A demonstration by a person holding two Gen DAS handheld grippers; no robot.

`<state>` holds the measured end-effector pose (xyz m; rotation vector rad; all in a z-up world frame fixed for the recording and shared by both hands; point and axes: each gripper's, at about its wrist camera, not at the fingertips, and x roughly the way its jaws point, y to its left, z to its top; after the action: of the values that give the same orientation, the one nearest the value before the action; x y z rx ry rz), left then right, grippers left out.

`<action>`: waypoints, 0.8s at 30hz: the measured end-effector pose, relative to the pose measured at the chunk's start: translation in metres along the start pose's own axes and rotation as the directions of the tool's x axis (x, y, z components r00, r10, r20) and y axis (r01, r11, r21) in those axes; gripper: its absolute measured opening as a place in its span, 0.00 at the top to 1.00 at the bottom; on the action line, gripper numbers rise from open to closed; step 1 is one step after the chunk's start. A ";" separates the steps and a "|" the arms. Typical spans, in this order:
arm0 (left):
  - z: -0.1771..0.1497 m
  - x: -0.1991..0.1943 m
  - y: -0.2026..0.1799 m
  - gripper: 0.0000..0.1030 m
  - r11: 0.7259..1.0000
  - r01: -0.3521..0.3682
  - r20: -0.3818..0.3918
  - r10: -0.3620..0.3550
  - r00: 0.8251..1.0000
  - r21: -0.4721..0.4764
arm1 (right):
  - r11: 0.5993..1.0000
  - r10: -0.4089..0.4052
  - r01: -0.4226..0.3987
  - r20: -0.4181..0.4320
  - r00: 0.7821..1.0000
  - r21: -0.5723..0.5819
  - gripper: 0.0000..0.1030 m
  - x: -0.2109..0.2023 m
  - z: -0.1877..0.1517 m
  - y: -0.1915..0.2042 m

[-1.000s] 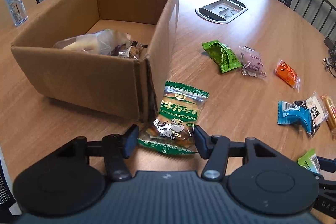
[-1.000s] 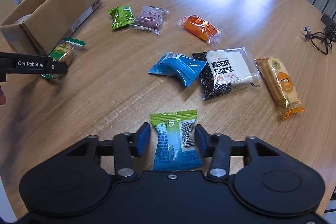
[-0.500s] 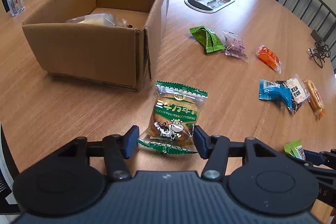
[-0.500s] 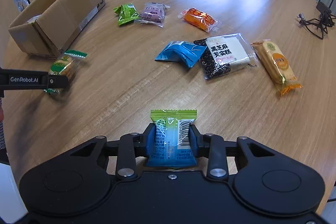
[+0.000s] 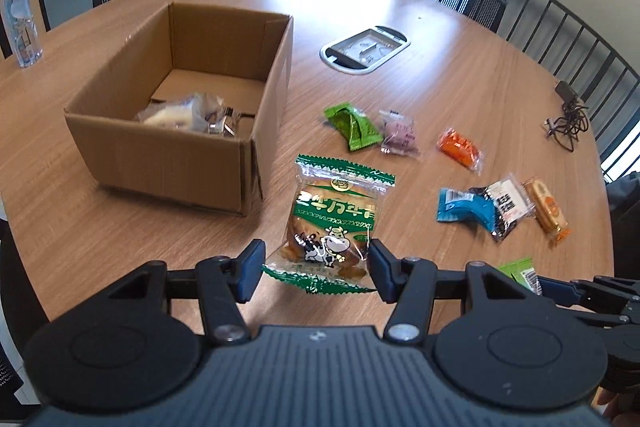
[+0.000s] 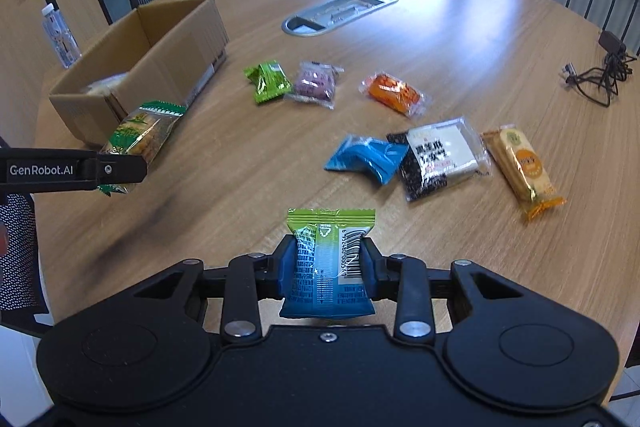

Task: Organize snacks
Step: 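Carry the green biscuit pack and blue candy over the cardboard box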

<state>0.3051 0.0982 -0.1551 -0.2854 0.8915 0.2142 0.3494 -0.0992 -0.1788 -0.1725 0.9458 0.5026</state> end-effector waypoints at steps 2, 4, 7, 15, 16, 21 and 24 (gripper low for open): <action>0.004 -0.006 -0.001 0.47 1.000 0.004 0.015 -0.005 1.000 0.001 | 1.000 0.002 -0.001 0.017 1.000 -0.004 0.68 -0.005 0.005 0.002; 0.008 -0.013 -0.001 0.47 1.000 0.009 0.032 -0.009 0.999 0.002 | 1.000 0.002 -0.002 0.033 0.999 -0.009 0.68 -0.009 0.010 0.003; 0.013 -0.020 0.000 0.47 1.000 0.010 0.048 -0.010 0.999 0.004 | 1.000 -0.001 0.001 0.051 0.999 -0.013 0.68 -0.015 0.016 0.004; 0.026 -0.039 0.006 0.47 1.000 0.005 0.093 -0.005 0.996 0.001 | 1.000 0.002 -0.001 0.094 0.996 -0.011 0.68 -0.026 0.032 0.008; 0.028 -0.040 0.007 0.47 1.000 0.005 0.097 -0.005 0.995 0.000 | 1.000 0.003 -0.002 0.100 0.995 -0.012 0.68 -0.026 0.034 0.010; 0.036 -0.052 0.013 0.47 1.000 0.005 0.120 -0.004 0.993 -0.001 | 1.000 0.021 -0.019 0.123 0.992 -0.024 0.68 -0.031 0.046 0.022; 0.042 -0.059 0.018 0.47 1.000 0.002 0.135 -0.001 0.991 -0.006 | 0.999 0.033 -0.028 0.136 0.990 -0.036 0.68 -0.033 0.055 0.031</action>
<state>0.2944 0.1256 -0.0869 -0.2740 0.7564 0.2325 0.3592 -0.0637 -0.1176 -0.1526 0.8079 0.5523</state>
